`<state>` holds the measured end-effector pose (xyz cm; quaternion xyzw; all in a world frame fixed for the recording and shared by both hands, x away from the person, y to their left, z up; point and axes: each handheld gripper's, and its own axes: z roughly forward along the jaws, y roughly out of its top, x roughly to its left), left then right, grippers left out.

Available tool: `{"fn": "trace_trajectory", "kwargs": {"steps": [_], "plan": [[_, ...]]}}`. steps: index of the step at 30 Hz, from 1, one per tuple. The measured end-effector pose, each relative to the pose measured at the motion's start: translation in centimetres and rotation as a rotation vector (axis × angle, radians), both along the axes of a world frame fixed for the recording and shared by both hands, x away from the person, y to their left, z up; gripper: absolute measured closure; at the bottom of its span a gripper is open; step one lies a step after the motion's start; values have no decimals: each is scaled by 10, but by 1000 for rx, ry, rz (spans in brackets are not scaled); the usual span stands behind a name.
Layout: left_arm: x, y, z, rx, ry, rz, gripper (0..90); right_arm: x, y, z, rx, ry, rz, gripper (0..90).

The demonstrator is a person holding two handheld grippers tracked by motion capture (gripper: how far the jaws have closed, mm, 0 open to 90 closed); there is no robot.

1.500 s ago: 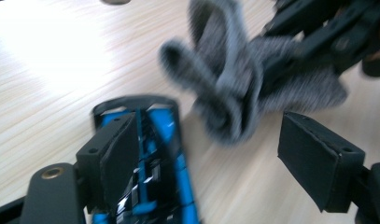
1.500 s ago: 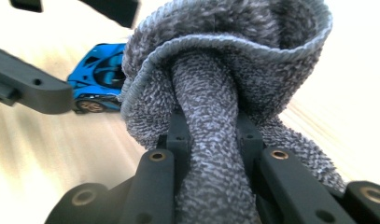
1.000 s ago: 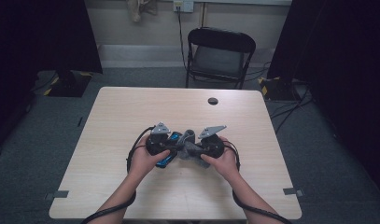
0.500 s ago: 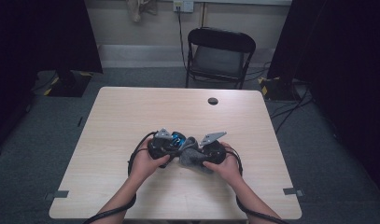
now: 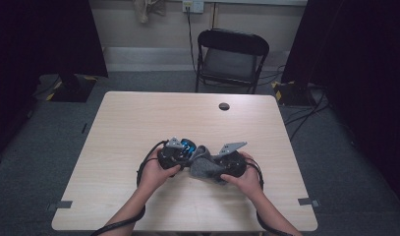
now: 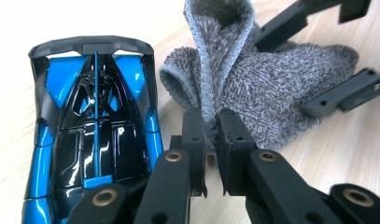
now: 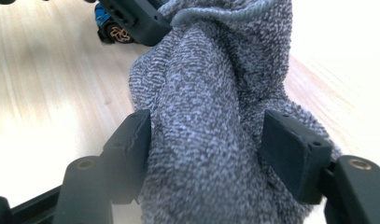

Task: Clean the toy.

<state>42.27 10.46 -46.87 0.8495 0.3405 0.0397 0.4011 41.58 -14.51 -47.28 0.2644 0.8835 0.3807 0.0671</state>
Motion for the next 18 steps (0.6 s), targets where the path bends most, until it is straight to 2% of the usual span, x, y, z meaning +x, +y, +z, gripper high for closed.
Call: {"fn": "trace_trajectory", "kwargs": {"steps": [2,5,9,10,13,14,16,17,18], "plan": [[0,-1,-1,1,-2,-1,823,-2,-3,-1,4,4,7,315],[0,-1,-2,4,-3,-5,823,-5,-7,-4,-19,10,2,312],[0,-1,-2,-5,-2,-11,813,-6,-10,-10,-28,18,7,422],[0,0,-1,-14,-11,-8,781,-5,-10,-12,-27,16,0,491],[-1,2,4,-56,-22,-19,597,-3,-13,-12,-8,41,-8,633],[-2,2,5,-62,-35,-26,512,-2,-14,-12,1,55,-9,650],[-3,1,9,-65,-80,-51,415,0,-15,-12,5,66,-13,687],[-4,0,12,-65,-108,-67,384,1,-15,-11,6,69,-15,693],[-4,-2,14,-69,-111,-75,360,2,-15,-10,3,70,-13,699]]}}
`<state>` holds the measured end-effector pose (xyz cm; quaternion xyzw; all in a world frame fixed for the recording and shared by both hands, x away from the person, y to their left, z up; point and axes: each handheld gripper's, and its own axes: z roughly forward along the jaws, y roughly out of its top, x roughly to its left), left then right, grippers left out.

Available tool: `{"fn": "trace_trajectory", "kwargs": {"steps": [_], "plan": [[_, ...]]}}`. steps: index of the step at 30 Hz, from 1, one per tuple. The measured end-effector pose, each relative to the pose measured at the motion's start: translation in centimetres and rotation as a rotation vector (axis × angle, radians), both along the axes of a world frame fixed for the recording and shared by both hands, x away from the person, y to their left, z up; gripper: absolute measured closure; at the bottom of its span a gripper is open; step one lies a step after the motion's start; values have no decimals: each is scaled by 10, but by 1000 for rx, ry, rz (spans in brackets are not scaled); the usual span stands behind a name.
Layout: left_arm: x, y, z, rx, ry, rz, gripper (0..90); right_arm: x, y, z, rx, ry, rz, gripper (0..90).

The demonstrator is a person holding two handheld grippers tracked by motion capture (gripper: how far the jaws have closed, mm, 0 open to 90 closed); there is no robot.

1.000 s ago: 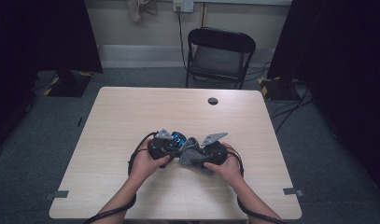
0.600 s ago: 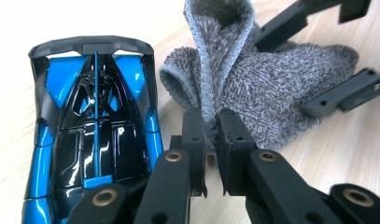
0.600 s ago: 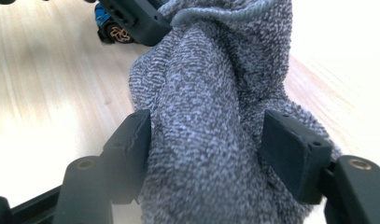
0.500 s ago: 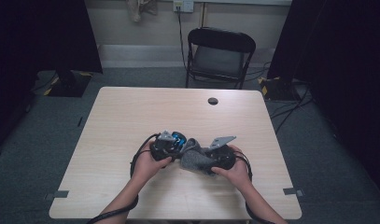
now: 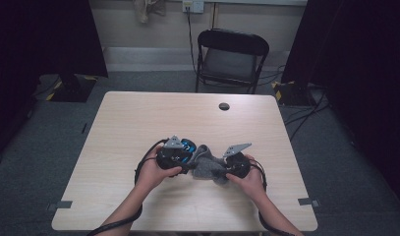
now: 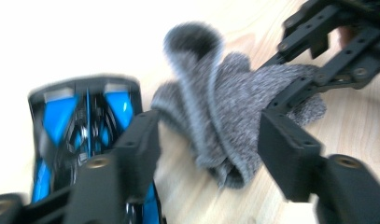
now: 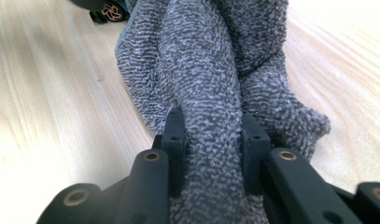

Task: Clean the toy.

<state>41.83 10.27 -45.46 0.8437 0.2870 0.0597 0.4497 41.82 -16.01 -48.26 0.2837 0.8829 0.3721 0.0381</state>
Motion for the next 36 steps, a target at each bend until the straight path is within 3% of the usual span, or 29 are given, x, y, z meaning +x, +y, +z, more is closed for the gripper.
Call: {"fn": "trace_trajectory", "kwargs": {"steps": [5,7,9,14,17,19,21,26,30,32,36], "plan": [[-1,-13,9,-14,-111,-63,270,4,6,8,-19,1,31,720],[-1,-19,12,-19,-133,-99,259,4,10,12,-25,0,52,722],[0,-24,11,4,-153,-116,255,4,12,14,-32,-5,68,723],[2,-30,0,23,-150,-148,247,3,12,14,-9,-7,99,724],[2,-34,-8,59,-153,-192,241,2,12,14,-8,-5,115,724],[2,-38,-13,75,-146,-203,235,2,12,13,-10,-4,123,724],[2,-42,-16,59,-127,-203,221,2,11,12,-12,-1,125,722],[4,-47,-23,113,-100,-226,214,2,7,7,12,18,113,705],[3,-49,-27,144,-93,-246,214,3,4,6,18,27,99,615],[2,-50,-29,164,-103,-247,231,4,1,6,19,29,84,519],[3,-50,-29,153,-97,-236,283,6,-10,10,59,39,56,434]]}}
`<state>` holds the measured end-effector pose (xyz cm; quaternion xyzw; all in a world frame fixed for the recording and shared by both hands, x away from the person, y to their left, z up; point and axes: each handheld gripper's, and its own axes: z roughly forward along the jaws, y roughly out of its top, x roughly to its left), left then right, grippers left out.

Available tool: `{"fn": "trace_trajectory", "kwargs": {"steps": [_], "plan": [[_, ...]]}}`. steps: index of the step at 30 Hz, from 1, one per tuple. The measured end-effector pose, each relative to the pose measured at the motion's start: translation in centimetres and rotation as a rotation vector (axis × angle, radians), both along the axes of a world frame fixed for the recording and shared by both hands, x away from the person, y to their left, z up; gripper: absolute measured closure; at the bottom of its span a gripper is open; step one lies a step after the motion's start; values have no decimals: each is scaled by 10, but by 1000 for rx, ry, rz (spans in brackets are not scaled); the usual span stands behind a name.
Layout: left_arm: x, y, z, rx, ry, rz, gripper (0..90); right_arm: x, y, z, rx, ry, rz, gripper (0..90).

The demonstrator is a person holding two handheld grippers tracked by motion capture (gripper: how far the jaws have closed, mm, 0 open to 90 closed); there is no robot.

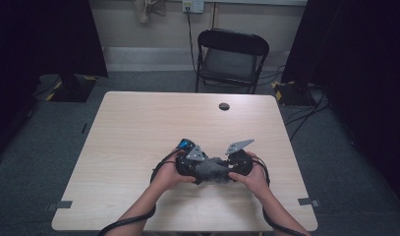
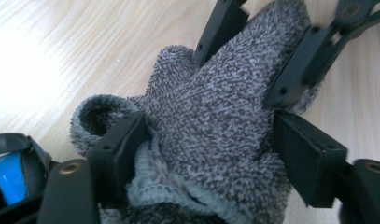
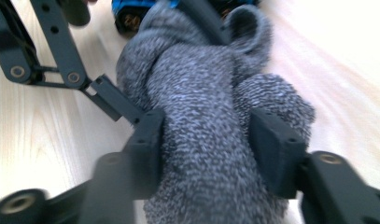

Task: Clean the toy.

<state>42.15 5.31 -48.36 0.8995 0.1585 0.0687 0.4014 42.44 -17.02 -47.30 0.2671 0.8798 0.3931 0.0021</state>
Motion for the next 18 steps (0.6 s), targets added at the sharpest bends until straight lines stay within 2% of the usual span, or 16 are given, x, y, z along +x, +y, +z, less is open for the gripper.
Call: {"fn": "trace_trajectory", "kwargs": {"steps": [3,5,8,12,14,18], "plan": [[-1,-1,3,-14,7,3,278,1,-7,4,12,-16,-14,379],[-1,-1,6,-18,-3,4,270,2,-12,8,35,-26,-21,360],[0,-2,12,-52,-11,6,245,4,-18,14,52,-42,-31,336],[2,-9,13,-65,-16,-6,226,8,-22,20,31,-51,-58,286],[3,-14,12,-62,-14,-10,210,10,-23,21,28,-54,-75,281],[3,-23,1,-19,2,-40,191,15,-28,22,21,-56,-110,268]]}}
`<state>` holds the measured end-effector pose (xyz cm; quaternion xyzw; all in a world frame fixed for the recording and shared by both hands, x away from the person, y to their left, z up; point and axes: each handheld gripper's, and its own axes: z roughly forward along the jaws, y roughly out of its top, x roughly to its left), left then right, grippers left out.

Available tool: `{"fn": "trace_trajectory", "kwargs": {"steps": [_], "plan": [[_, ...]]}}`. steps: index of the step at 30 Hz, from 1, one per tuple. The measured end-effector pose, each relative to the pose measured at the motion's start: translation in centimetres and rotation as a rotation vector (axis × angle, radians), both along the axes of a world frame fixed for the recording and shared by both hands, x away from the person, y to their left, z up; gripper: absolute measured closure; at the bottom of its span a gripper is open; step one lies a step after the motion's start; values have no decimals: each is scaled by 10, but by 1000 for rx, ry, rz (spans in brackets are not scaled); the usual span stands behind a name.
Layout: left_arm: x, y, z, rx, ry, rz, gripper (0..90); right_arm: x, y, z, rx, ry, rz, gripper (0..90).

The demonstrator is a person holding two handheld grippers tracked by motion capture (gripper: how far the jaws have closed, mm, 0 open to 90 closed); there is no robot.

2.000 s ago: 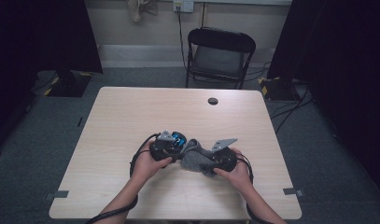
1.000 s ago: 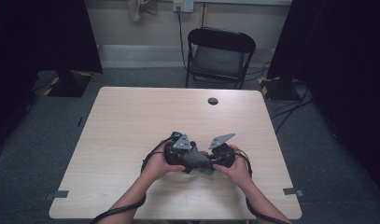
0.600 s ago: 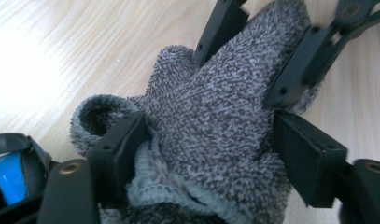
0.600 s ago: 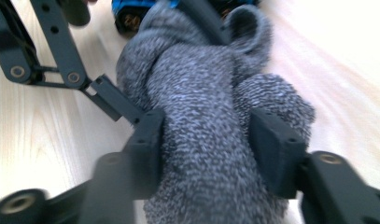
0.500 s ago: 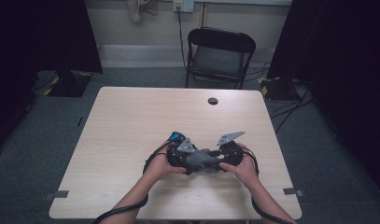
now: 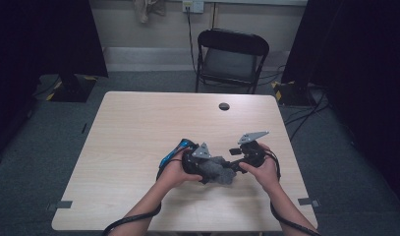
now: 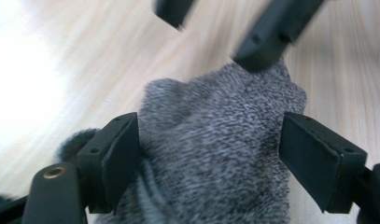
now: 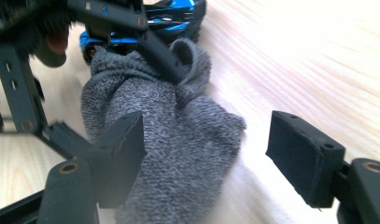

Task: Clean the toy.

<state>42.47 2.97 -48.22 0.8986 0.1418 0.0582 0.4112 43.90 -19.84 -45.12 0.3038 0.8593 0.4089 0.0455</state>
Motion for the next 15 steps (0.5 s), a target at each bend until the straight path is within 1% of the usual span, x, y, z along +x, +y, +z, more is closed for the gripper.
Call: {"fn": "trace_trajectory", "kwargs": {"steps": [1,3,4,6,7,8,9,10,11,12,13,14,15], "plan": [[0,-1,-3,10,7,-5,180,1,-1,0,-5,-3,-6,268],[-1,-3,-9,36,-6,-13,176,1,-2,-2,-8,-1,-11,266],[-2,-4,-11,39,-21,-12,176,2,-2,-3,-13,-3,-14,266],[-3,-6,-12,62,-36,-19,179,2,-3,-6,-13,-3,-23,266],[-4,-7,-13,68,-43,-16,185,3,-3,-7,-13,2,-28,266],[-5,-7,-13,55,-33,8,201,3,-3,-9,-14,-1,-32,266],[-5,-6,-12,48,-41,20,286,4,-3,-10,-12,1,-36,266],[-6,-5,-11,46,-53,26,434,4,-3,-12,-8,6,-40,266],[-6,-5,-11,46,-52,34,502,5,-2,-13,-2,3,-43,265],[-5,-4,-10,53,-55,42,549,5,-2,-13,2,-5,-42,264],[-6,-4,-8,54,-32,71,595,6,-1,-13,1,-8,-41,262],[-5,-4,-5,58,4,91,635,6,0,-12,-3,-12,-46,259],[-6,-4,-2,58,40,104,650,7,1,-11,-4,-19,-51,258]]}}
